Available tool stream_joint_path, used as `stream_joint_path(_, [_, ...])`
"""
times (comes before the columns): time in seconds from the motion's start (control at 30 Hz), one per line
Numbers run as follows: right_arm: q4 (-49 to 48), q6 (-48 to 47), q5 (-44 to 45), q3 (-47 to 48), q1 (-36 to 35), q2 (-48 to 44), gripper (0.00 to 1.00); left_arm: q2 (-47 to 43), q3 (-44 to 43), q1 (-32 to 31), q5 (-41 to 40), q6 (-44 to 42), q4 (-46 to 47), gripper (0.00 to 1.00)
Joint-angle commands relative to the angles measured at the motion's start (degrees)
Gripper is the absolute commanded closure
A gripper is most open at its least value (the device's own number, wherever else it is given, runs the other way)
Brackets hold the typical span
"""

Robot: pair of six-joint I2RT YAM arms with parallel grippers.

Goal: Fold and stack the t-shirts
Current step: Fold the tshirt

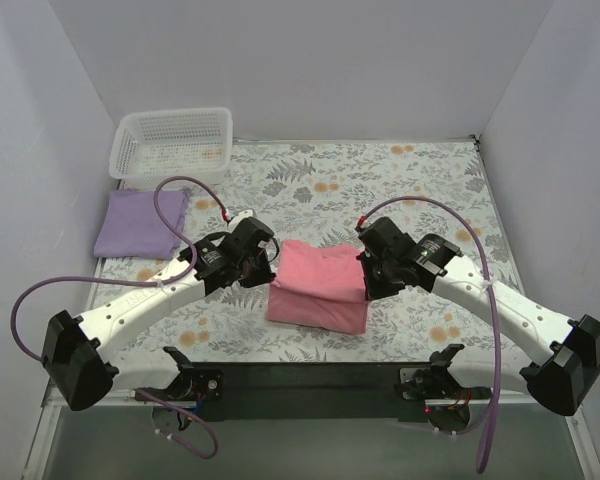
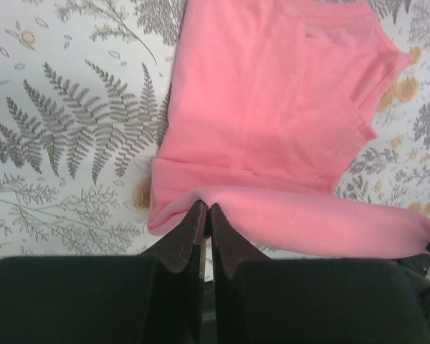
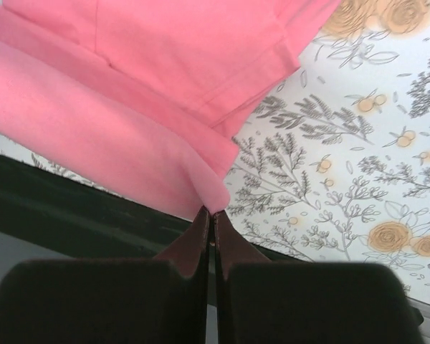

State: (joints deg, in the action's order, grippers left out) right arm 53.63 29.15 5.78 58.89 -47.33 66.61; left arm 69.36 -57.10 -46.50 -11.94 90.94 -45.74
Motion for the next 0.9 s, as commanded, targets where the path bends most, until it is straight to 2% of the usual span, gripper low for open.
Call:
stream_joint_path(0.0, [0.52, -6.46, 1.43, 3.94, 4.34, 1.24, 0.99, 1.38, -2.13, 3.95, -0.10, -5.41, 4.50, 1.00])
stream_joint_path(0.37, [-4.75, -15.17, -2.35, 7.99, 16.29, 10.02, 0.99, 13.51, -8.99, 11.16, 2.28, -11.22, 11.81, 1.00])
stream_joint_path(0.87, [-19.26, -15.26, -2.00, 1.49, 22.55, 20.48, 0.99, 31.96, -12.42, 13.63, 0.35, -13.68, 24.73, 1.00])
